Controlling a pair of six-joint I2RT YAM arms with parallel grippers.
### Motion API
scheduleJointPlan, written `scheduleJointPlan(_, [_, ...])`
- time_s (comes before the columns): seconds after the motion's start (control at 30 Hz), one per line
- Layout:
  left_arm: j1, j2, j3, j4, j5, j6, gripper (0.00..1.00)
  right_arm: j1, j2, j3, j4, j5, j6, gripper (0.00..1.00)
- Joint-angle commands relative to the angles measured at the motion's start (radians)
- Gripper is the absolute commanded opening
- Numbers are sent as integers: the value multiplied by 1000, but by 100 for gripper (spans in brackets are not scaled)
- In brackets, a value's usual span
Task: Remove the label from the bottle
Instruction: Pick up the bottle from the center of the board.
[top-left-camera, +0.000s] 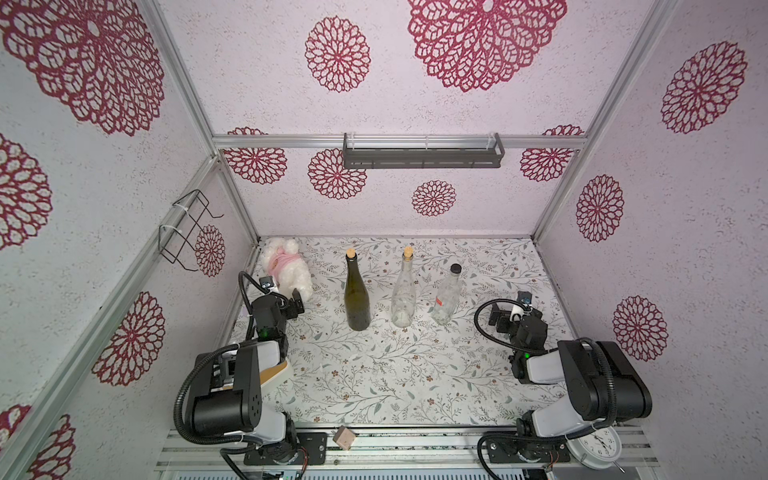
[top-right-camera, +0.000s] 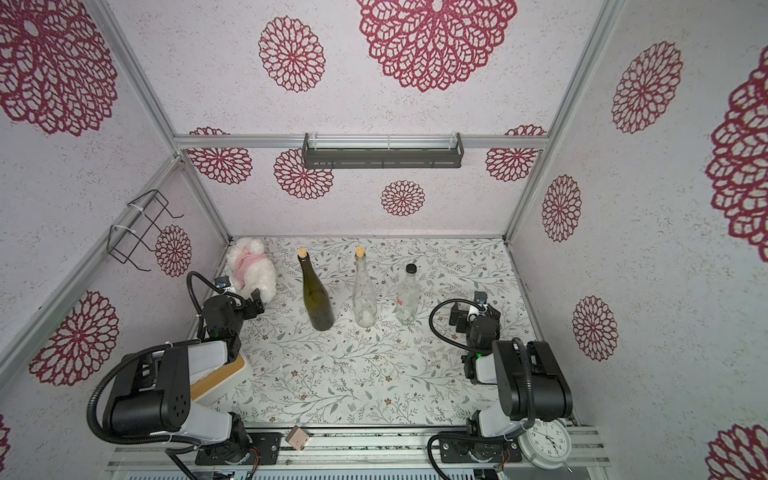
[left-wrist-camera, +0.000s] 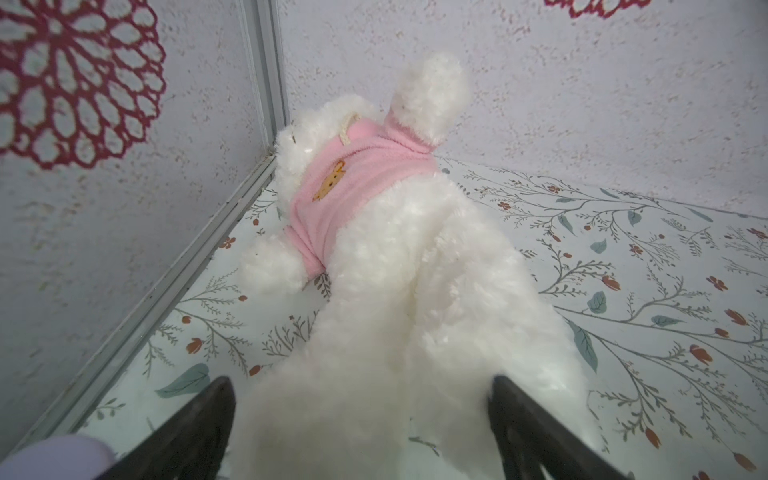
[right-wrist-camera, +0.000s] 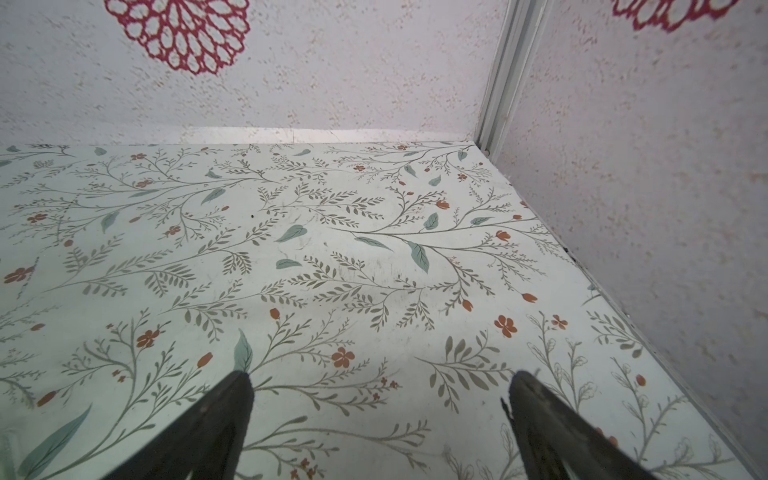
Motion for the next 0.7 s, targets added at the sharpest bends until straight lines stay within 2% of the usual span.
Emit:
scheduleJointPlan(0.0, [-7,-51,32,-82,-26,-1,97,-1,-8,1,50,10,19,99])
scheduleJointPlan(0.2, [-47,-124,77,-180,-22,45,97,-7,-32,-17,59,16,32,99])
scheduleJointPlan(0.33, [-73,-203,118,-291,-21,48,97,-10,-108,-27,14,18,37,99])
scheduleJointPlan(0.43, [-113,-279,124,-327,21,72,97,-13,-233,19,-206,28,75,99])
scheduleJointPlan(0.53, [-162,-355,157,-436,69,111,97,-16,-354,90,-469,2,110,99])
scheduleJointPlan(0.67, [-214,-402,241,-607,-1,35,97,-16,-502,168,-741,-30,182,99])
